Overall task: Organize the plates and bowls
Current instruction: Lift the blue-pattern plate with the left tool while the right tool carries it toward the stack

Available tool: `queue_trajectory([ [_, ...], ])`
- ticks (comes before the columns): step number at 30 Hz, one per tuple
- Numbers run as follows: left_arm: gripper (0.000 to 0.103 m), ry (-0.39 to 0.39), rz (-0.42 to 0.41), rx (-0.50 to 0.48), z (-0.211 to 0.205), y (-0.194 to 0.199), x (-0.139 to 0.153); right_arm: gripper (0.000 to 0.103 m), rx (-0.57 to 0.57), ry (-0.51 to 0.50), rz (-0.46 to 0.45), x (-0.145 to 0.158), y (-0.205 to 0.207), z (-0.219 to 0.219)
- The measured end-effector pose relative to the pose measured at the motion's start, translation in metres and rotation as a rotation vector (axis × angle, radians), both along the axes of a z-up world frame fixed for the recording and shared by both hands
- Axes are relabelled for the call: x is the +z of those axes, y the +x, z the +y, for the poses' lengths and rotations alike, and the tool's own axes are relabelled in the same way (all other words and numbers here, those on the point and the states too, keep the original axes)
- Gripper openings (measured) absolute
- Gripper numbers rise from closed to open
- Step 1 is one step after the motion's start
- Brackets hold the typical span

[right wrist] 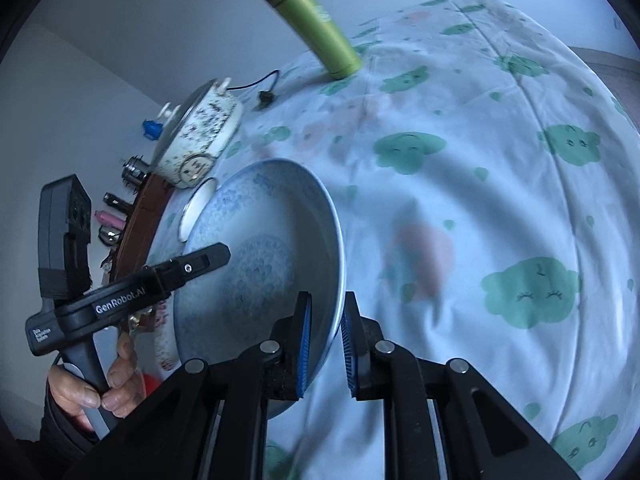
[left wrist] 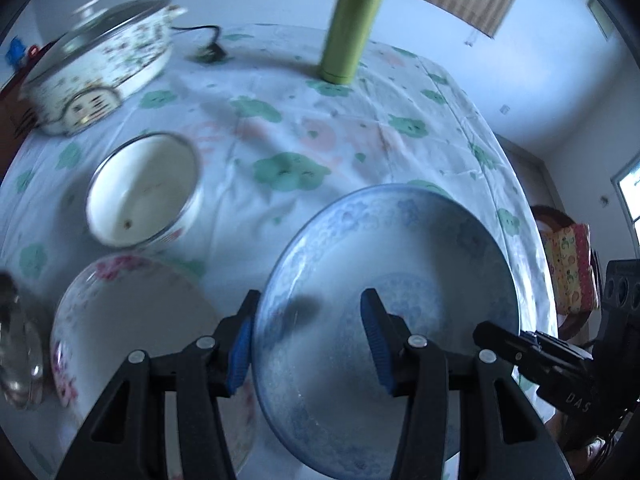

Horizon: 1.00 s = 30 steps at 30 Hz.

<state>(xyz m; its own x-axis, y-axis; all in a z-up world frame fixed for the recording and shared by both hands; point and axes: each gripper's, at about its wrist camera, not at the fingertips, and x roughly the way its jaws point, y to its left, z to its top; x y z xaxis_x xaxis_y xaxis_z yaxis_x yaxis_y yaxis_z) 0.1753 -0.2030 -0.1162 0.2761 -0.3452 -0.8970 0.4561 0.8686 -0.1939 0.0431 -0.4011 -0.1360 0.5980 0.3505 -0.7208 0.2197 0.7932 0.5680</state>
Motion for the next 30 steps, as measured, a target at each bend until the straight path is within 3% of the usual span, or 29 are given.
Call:
queue_trajectory([
  [11, 0.049, -0.011, -0.042, 0.191, 0.086, 0.001, 0.019, 0.016, 0.176, 0.000, -0.059, 0.024, 0.038, 0.066],
  [21, 0.049, 0.055, -0.012, 0.353, 0.158, -0.003, -0.003, 0.016, 0.328, 0.030, -0.040, 0.005, 0.071, 0.135],
  [30, 0.049, 0.073, 0.018, 0.403, 0.175, 0.002, -0.018, 0.016, 0.392, 0.005, -0.016, -0.010, 0.090, 0.159],
])
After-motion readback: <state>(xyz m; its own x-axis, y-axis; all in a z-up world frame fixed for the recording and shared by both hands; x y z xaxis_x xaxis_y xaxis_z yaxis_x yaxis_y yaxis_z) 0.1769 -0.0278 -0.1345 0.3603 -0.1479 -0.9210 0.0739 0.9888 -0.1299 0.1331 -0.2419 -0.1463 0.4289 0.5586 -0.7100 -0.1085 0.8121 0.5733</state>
